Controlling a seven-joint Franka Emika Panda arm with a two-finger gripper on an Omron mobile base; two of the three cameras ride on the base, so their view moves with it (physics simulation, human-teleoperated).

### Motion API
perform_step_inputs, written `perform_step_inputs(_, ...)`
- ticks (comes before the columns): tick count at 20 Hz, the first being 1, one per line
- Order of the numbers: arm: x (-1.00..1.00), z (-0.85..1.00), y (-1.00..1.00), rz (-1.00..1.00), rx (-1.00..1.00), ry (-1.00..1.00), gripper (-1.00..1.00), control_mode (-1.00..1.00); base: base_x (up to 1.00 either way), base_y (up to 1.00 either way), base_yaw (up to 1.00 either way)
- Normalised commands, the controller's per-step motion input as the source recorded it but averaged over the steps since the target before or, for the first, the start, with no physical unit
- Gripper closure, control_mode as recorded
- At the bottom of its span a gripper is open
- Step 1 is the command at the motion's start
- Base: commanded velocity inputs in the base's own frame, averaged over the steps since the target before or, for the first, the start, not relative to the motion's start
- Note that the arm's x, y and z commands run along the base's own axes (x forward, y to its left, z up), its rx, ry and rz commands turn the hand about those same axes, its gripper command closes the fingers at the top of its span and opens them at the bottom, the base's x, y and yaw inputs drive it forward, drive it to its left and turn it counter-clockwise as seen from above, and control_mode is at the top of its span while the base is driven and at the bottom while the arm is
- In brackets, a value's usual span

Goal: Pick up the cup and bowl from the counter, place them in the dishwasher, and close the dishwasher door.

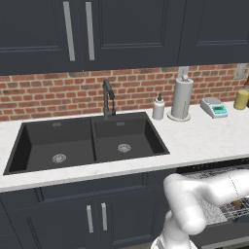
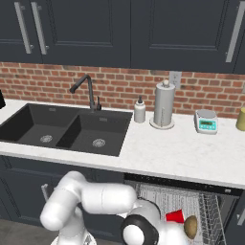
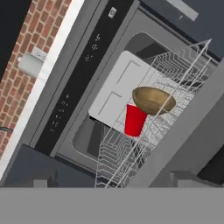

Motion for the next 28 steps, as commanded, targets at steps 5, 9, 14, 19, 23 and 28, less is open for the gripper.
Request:
perform_step_inputs(5, 0.64, -0.08, 0.07, 0.05, 0.0, 0.02, -1.0, -1.0, 0.0, 0.0, 0.0)
perform_step_inputs(9, 0.03, -0.3, 0.0, 0.04, 0.0, 0.0, -1.0, -1.0, 0.0, 0.0, 0.0)
perform_step_inputs(14, -0.06, -0.28, -0.05, 0.02, 0.01, 0.0, -1.0, -1.0, 0.0, 0.0, 0.0)
perform_step_inputs(19, 0.04, -0.55, -0.26, 0.01, 0.03, 0.0, -1.0, -1.0, 0.0, 0.0, 0.0)
perform_step_inputs(23, 0.01, -0.56, -0.57, 0.0, 0.08, -0.03, -1.0, -1.0, 0.0, 0.0, 0.0)
perform_step_inputs(28, -0.02, -0.55, -0.62, 0.0, 0.1, -0.01, -1.0, -1.0, 0.0, 0.0, 0.0)
